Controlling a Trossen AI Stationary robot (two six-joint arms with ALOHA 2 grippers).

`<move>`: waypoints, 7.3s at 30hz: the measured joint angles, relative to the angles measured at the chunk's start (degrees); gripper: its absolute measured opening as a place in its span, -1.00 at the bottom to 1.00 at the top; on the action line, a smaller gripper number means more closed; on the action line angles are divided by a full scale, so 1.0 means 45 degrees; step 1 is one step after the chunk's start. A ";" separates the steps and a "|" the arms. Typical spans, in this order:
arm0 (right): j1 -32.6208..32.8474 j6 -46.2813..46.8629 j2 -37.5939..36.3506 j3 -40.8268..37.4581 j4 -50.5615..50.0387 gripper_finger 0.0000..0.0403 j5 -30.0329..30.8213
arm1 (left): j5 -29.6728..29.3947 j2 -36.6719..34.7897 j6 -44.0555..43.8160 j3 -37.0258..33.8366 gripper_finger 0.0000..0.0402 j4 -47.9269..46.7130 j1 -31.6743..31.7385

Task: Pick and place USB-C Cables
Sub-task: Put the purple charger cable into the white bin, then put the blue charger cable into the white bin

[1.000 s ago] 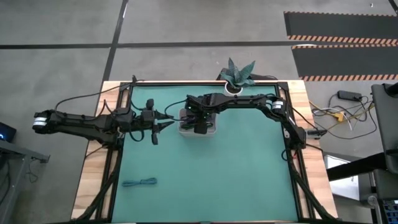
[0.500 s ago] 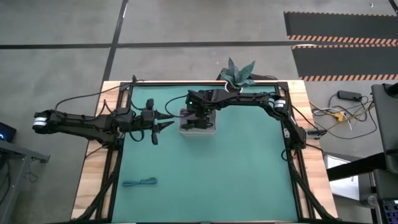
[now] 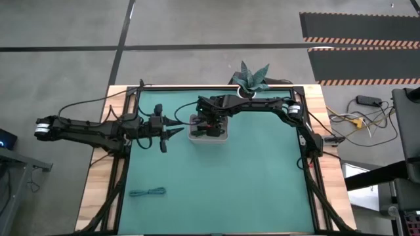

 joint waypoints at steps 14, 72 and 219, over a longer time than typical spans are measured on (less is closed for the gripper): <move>0.0000 0.0029 0.0015 0.0000 0.0000 -0.86 0.0000 | -0.0001 -0.0010 0.0000 0.0000 -0.60 -0.0013 -0.0001; 0.0000 0.0146 0.0019 -0.0010 0.0010 -0.86 0.0110 | 0.0000 0.0073 -0.0005 0.0000 -0.60 -0.0013 -0.0002; 0.0634 0.0935 -0.0602 0.1530 -0.2010 -0.60 0.0000 | -0.0003 0.0068 -0.0010 -0.0002 -0.60 -0.0064 -0.0001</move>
